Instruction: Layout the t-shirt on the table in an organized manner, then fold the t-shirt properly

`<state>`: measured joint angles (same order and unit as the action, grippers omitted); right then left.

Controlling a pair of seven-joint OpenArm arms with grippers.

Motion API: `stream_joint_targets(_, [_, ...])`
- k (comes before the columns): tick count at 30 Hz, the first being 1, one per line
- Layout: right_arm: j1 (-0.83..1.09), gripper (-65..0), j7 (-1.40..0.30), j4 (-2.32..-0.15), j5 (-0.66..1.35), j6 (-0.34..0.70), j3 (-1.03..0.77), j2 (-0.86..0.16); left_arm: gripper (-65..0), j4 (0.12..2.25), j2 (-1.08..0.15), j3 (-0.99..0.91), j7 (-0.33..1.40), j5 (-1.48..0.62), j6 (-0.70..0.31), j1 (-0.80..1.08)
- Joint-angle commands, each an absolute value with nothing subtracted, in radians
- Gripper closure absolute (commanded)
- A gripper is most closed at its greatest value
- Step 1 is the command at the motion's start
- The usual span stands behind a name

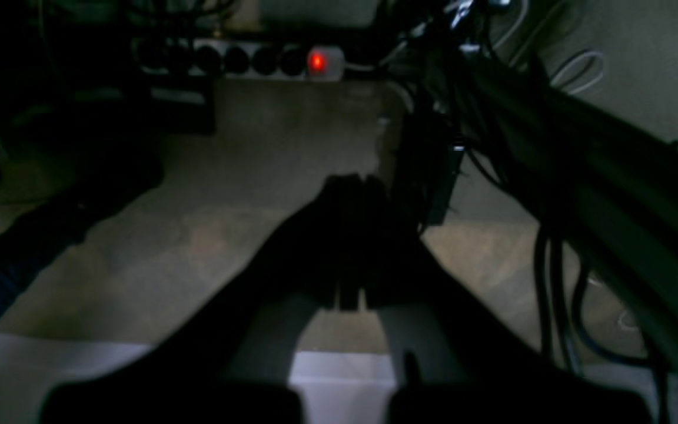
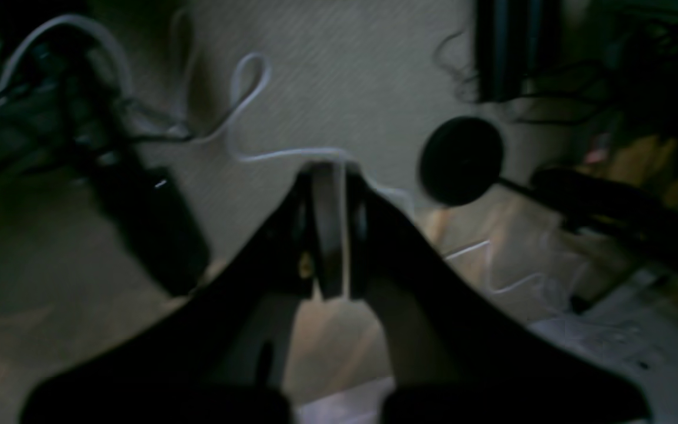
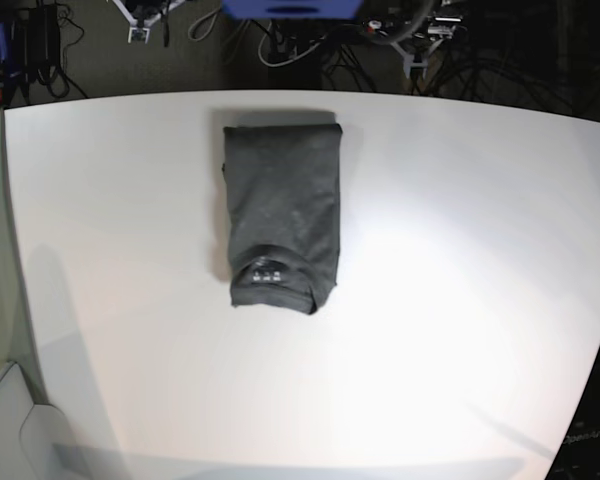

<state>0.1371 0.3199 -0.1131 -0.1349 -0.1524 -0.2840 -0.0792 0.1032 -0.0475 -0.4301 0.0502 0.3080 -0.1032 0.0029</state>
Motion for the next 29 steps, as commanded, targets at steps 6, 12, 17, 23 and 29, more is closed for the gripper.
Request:
stream_joint_targets(6, [0.117, 0.0, 0.332, -0.113, -0.127, -0.157, -0.283, -0.073, -0.3, 0.094, -0.036, -0.433, -0.004, 0.305, -0.051, 0.015])
stream_joint_targets(12, [0.120, 0.0, 0.332, -0.114, -0.128, -0.134, -0.257, -0.042, -0.4, 0.091, -0.042, -0.433, -0.007, 0.303, -0.050, 0.018])
stream_joint_targets(17, [0.122, 0.0, 0.332, -0.110, -0.124, -0.134, -0.159, -0.028, -0.4, 0.091, -0.044, -0.433, 0.001, 0.303, -0.050, 0.018])
stream_joint_targets(23, [0.127, 0.0, 0.332, -0.114, -0.127, -0.134, -0.148, -0.030, -0.4, 0.094, -0.044, -0.433, 0.033, 0.305, -0.050, 0.010])
stream_joint_targets(29, [0.122, 0.0, 0.331, -0.116, -0.127, -0.134, -0.097, -0.076, -0.4, 0.093, -0.035, -0.435, 0.031, 0.303, -0.050, 0.013])
